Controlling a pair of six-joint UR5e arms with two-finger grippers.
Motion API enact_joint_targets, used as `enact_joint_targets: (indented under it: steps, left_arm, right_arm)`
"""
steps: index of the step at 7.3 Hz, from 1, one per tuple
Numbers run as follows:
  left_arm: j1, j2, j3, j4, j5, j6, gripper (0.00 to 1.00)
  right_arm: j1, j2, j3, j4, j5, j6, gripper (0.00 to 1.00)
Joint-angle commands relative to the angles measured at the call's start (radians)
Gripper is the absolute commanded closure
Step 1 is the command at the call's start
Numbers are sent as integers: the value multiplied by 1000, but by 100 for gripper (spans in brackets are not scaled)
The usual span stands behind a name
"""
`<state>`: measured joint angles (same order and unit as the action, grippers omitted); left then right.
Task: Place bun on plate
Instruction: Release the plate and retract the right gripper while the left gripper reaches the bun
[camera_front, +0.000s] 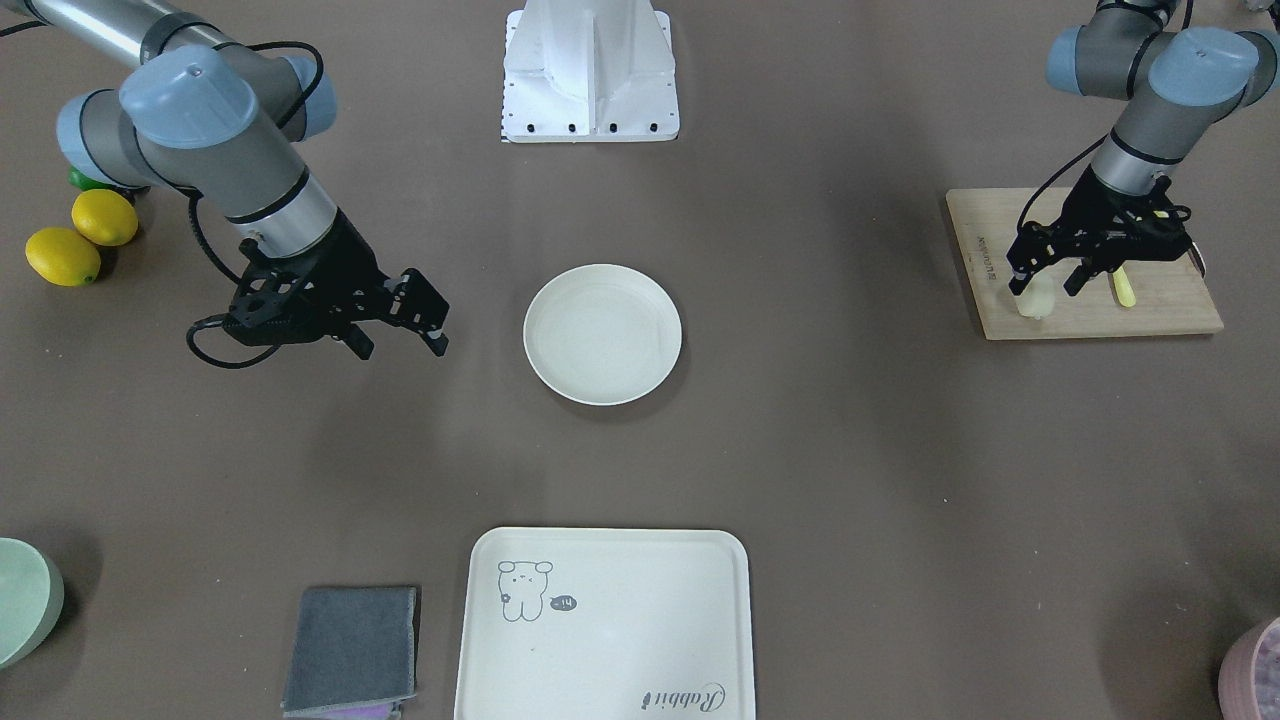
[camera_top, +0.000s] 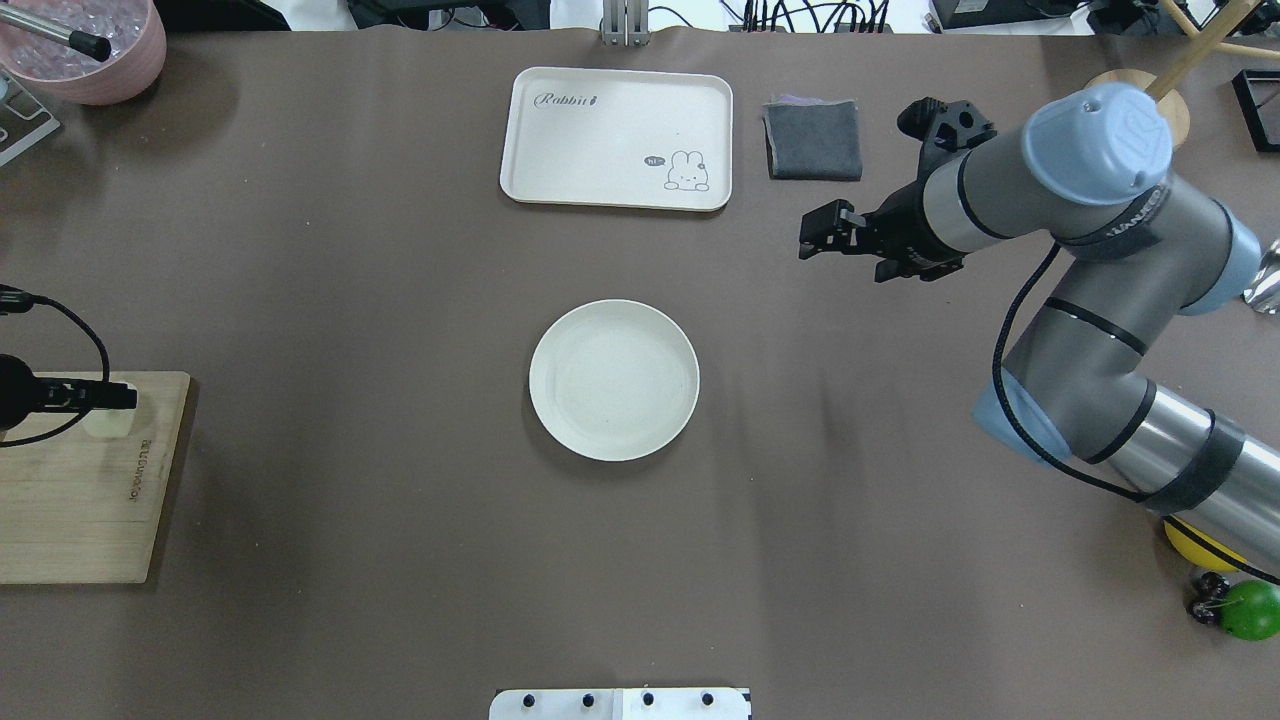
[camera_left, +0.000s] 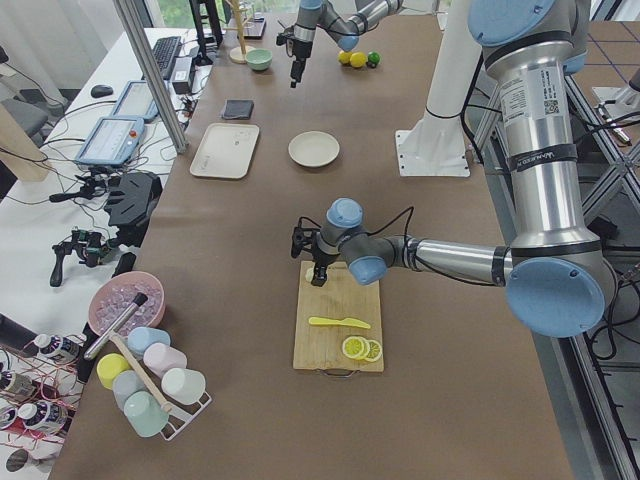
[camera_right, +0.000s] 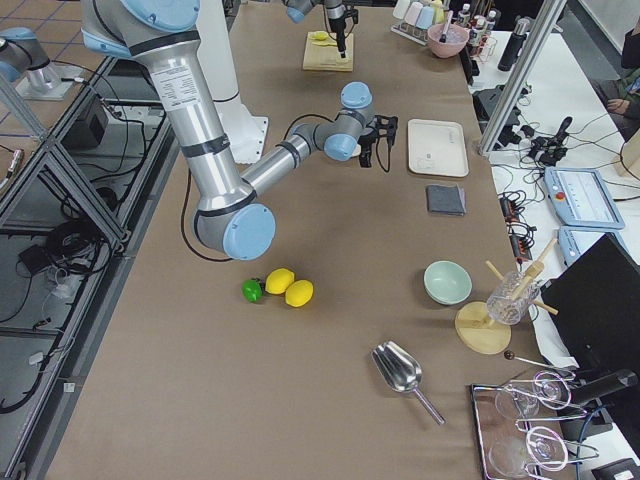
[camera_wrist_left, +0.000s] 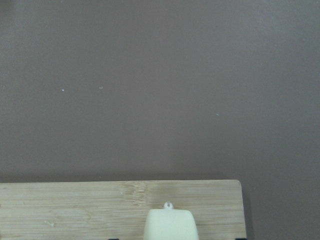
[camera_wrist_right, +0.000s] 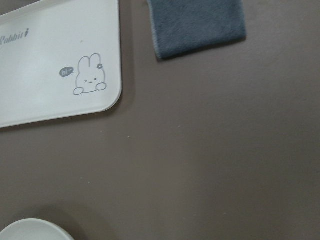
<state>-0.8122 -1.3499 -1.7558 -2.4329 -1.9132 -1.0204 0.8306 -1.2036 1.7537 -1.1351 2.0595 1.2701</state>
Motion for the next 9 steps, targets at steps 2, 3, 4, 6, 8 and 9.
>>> enact_joint_targets:
  steps: [2,3,4,6,8,9]
  left_arm:
    - [1,3,7,-3,0,-1,44]
    - [1,17,4,-5,2,-1,46]
    - [1,18,7,-6,2,-1,53]
    - [1,17,6,-8,0,-1,65]
    - [-11,17,-5,-6,-6,8,70]
    - [-16,9,-23,0,-9,9,70]
  right_arm:
    - [128,-30,9,-243,59,-348,0]
    - [160,-89,32,-273,83,-479,0]
    - [253,-126,23,-294,190,-609,0]
    - [401,-200,23,-389,243,-882,0]
    - [555,-217,30,-533,243,-1111,0]
    - [606,-226,24,-614,241,-1244,0]
